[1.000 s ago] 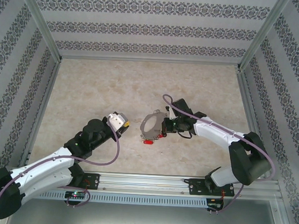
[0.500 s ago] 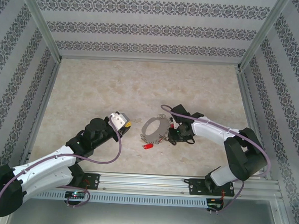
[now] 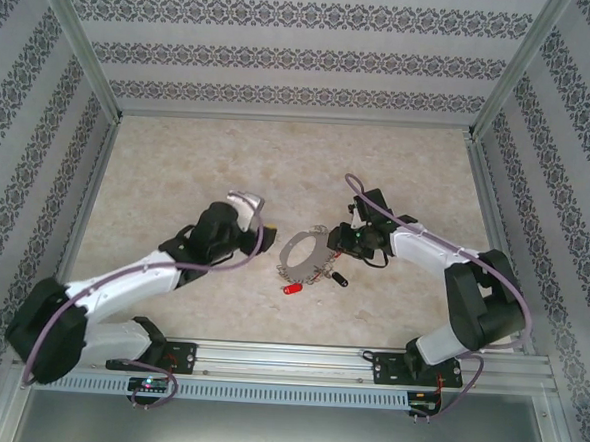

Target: Put the keys on the keyring

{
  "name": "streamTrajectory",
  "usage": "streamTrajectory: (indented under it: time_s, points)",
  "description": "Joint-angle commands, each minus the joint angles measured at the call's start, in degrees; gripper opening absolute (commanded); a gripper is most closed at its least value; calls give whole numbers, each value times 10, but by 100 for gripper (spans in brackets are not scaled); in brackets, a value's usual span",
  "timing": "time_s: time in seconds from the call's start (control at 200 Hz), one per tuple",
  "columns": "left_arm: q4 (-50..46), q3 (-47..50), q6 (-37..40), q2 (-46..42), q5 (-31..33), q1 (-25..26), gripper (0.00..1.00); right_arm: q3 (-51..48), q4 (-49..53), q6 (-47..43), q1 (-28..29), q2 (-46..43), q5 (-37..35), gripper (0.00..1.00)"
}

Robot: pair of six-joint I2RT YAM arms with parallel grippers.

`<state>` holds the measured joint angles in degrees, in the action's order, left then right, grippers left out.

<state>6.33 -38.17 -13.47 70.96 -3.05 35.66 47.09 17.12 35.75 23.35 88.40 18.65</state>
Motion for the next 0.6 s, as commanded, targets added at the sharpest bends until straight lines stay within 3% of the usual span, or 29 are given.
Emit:
streamTrajectory:
  time_s: [0.0,0.08,0.225,0.595]
  points:
    - [-73,-64,-130,89,-71,-20,69,11,-8,32,-3,17,18,38]
    - [-110,-125,-157,170,-130,-32,68,3,-7,39,2,17,17,38]
    - [-168,-215,-179,284,-186,-36,56,-19,-10,54,8,11,11,38]
    - [-199,-271,-194,373,-224,-35,55,-44,-53,95,23,11,25,39]
